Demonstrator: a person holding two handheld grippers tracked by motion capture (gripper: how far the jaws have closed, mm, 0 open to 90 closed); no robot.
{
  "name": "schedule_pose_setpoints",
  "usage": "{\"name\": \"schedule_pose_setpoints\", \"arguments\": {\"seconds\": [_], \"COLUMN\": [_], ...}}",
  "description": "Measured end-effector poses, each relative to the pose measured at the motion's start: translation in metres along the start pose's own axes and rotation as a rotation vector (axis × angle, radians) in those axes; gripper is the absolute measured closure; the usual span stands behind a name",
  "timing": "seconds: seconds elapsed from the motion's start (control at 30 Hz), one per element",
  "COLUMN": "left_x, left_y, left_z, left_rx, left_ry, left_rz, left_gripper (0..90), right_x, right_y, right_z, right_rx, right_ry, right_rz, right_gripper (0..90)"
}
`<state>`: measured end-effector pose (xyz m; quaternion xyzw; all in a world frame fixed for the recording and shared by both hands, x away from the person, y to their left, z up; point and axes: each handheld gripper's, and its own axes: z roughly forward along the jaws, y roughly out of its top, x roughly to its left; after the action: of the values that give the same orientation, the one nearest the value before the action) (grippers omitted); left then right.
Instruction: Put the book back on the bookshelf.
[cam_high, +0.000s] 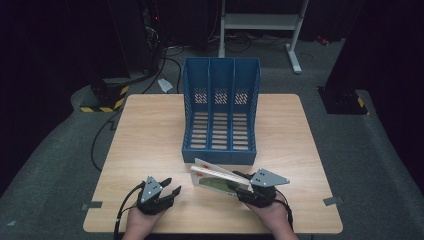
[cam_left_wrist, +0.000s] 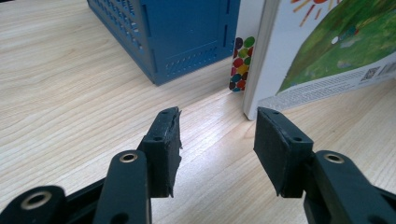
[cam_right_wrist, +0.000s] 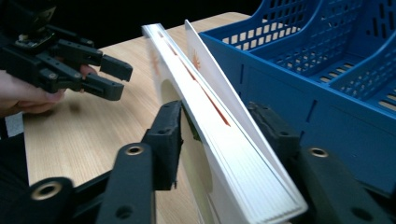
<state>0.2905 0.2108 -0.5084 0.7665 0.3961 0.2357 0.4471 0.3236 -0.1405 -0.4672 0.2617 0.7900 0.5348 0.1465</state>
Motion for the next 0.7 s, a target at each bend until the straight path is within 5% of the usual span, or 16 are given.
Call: {"name": "schedule_pose_setpoints", "arguments": {"seconds": [0.23,0.7], "left_x": [0.002,0.009], "left_y": [0.000,-0.004], "left_z": [0.000,0.003], "left_rx": [0.004,0.054], "left_ry": [0.010,0.048], "left_rz": [0.001,0.001], "left_gripper": [50.5,47.1], "right_x": [0.006,0.021], "right_y": [0.001,0.004], "right_z": [0.000,0.002], "right_rx": [0.008,0.027], "right_ry": [0.043,-0.010], "right_rz": [-0.024,-0.044], "right_gripper": [74.3,75.4]}}
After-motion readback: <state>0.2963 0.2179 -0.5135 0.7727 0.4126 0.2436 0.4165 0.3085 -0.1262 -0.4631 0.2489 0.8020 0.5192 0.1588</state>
